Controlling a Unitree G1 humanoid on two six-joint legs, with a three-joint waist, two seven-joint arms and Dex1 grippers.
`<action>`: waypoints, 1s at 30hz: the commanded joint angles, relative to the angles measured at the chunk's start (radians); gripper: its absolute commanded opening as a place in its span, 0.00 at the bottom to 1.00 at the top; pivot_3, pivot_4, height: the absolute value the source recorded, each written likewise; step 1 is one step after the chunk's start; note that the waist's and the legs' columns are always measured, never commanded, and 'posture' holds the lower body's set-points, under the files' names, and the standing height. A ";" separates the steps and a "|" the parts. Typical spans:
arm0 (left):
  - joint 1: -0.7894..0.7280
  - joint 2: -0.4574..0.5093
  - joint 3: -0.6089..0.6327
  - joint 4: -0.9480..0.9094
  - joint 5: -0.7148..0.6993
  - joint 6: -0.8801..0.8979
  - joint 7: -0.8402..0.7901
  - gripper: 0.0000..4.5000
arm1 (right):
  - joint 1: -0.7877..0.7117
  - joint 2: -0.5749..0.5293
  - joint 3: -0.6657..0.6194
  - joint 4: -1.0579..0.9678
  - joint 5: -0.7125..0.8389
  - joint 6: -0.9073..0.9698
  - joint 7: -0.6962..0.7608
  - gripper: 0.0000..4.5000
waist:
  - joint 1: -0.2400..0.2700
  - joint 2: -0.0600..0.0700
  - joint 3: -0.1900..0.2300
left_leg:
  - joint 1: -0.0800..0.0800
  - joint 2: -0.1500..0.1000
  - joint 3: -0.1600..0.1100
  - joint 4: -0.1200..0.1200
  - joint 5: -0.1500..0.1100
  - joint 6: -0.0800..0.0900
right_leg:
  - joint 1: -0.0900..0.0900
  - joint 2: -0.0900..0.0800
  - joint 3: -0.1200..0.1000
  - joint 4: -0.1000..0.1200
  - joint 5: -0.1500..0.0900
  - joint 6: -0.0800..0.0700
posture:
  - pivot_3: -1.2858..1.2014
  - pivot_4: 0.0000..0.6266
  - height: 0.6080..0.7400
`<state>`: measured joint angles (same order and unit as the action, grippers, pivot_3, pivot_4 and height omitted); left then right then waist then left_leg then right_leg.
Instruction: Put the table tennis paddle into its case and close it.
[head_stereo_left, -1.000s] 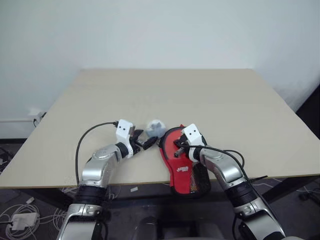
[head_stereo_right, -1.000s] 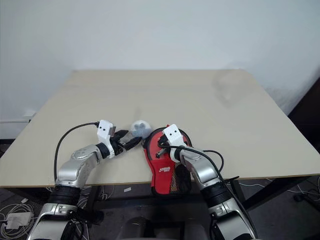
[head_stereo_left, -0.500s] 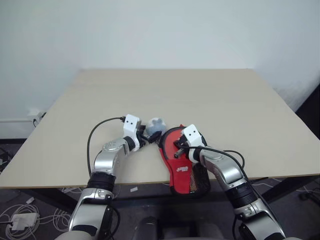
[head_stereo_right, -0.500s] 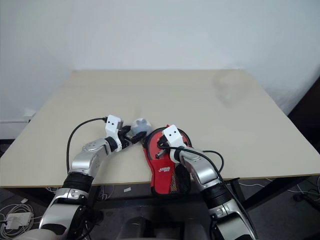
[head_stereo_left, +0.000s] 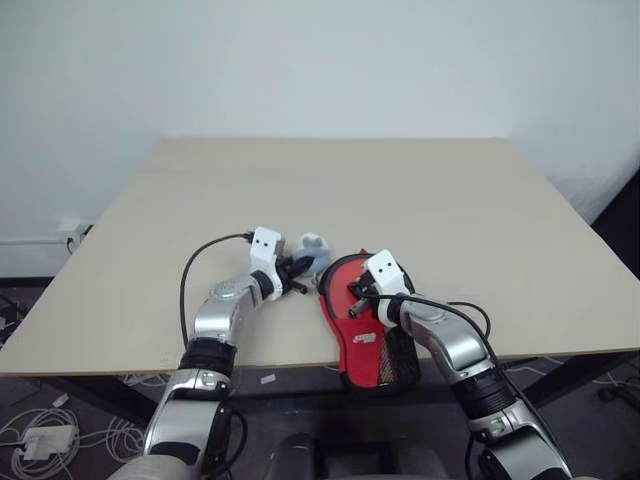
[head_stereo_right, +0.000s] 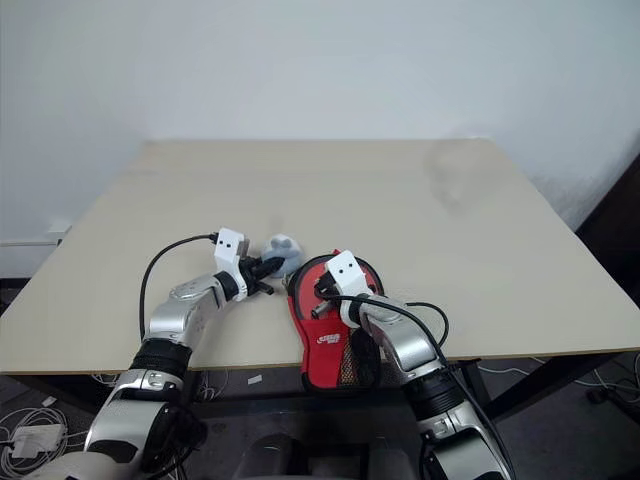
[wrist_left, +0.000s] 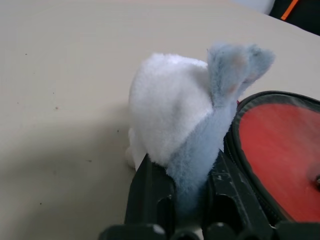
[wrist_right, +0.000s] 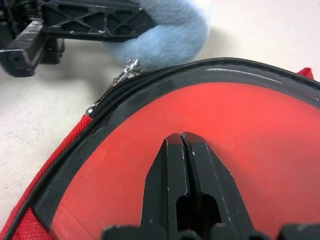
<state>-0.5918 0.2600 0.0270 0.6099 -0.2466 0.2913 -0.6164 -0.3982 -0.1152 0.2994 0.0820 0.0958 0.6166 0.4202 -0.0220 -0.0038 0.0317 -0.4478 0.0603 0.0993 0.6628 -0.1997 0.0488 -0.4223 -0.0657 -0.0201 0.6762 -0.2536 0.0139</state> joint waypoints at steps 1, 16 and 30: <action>-0.111 -0.009 0.012 0.052 0.019 -0.037 0.022 0.03 | 0.012 -0.004 0.015 -0.009 -0.010 0.027 0.009 0.00 | 0.001 0.000 0.000 | 0.000 0.000 0.000 0.000 0.000 0.000 | 0.000 0.000 0.000 0.000 0.000 0.000 | 0.52 0.00 0.68; -0.363 -0.064 -0.011 0.346 0.104 -0.134 -0.011 0.03 | 0.027 -0.002 0.029 -0.020 -0.012 0.048 0.007 0.00 | -0.001 -0.001 0.000 | 0.000 -0.001 -0.001 0.001 0.000 0.001 | 0.000 0.000 -0.001 0.000 -0.001 0.002 | 0.52 0.00 0.68; -0.480 -0.147 -0.005 0.562 0.178 -0.161 0.140 0.03 | 0.041 -0.015 0.038 -0.040 -0.012 0.069 0.017 0.00 | -0.001 -0.001 0.000 | -0.001 -0.002 -0.002 0.002 0.000 0.001 | 0.001 0.000 -0.001 0.000 -0.001 0.003 | 0.52 0.00 0.68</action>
<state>-1.0168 0.1190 0.0164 1.1764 -0.0804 0.1650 -0.4982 -0.3755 -0.1238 0.3161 0.0284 0.0941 0.6532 0.4225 -0.0227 -0.0047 0.0319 -0.4484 0.0586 0.0975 0.6644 -0.1997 0.0500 -0.4216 -0.0654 -0.0209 0.6765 -0.2544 0.0166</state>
